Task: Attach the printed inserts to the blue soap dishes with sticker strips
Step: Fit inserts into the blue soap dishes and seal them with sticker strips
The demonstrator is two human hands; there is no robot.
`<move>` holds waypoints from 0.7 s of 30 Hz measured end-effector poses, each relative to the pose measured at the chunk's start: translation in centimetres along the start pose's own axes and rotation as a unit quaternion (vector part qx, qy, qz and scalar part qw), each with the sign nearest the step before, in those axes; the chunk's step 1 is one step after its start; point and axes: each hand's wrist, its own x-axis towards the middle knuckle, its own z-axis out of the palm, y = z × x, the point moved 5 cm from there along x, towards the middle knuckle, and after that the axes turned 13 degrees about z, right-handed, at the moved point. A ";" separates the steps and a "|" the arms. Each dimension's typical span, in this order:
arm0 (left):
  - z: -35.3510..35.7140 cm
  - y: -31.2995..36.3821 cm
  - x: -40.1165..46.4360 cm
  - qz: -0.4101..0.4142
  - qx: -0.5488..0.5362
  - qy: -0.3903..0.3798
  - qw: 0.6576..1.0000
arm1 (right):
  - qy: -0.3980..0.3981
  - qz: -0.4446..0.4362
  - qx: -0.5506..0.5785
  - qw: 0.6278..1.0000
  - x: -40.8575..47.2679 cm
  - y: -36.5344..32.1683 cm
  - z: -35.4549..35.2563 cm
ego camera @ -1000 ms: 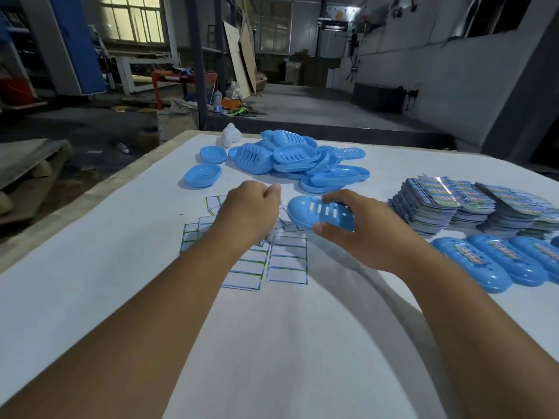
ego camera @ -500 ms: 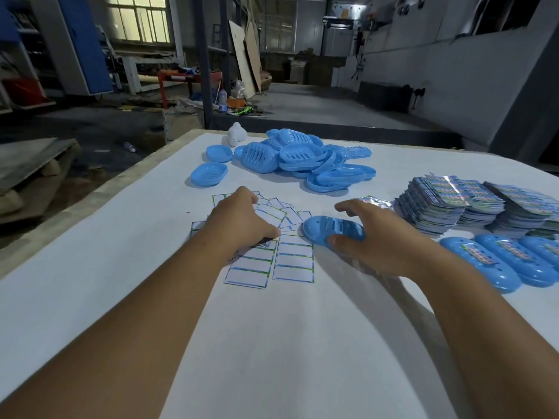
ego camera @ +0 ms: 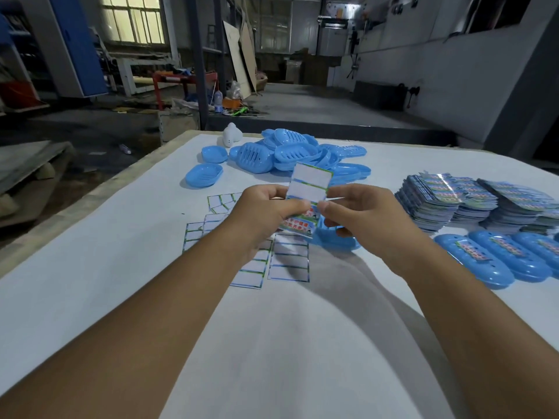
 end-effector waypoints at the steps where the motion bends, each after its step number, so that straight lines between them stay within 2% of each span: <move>1: 0.3 0.0 -0.1 -0.003 -0.005 -0.008 1.000 | -0.013 0.011 0.020 1.000 0.0 0.0 0.0; 5: 0.7 -0.2 -0.4 -0.025 -0.010 -0.022 0.999 | -0.017 0.012 0.020 1.000 0.0 -0.2 0.0; 10: -0.1 0.1 -0.2 -0.004 0.091 0.021 0.996 | 0.061 -0.009 -0.015 0.998 0.4 -0.2 -1.3; 16: -0.2 0.7 -0.5 0.025 0.161 0.017 0.987 | 0.069 -0.030 -0.076 0.994 0.9 0.1 -1.6; 21: -0.1 0.9 -0.7 0.045 0.177 0.009 0.983 | 0.047 -0.029 -0.097 0.994 0.8 0.3 -1.5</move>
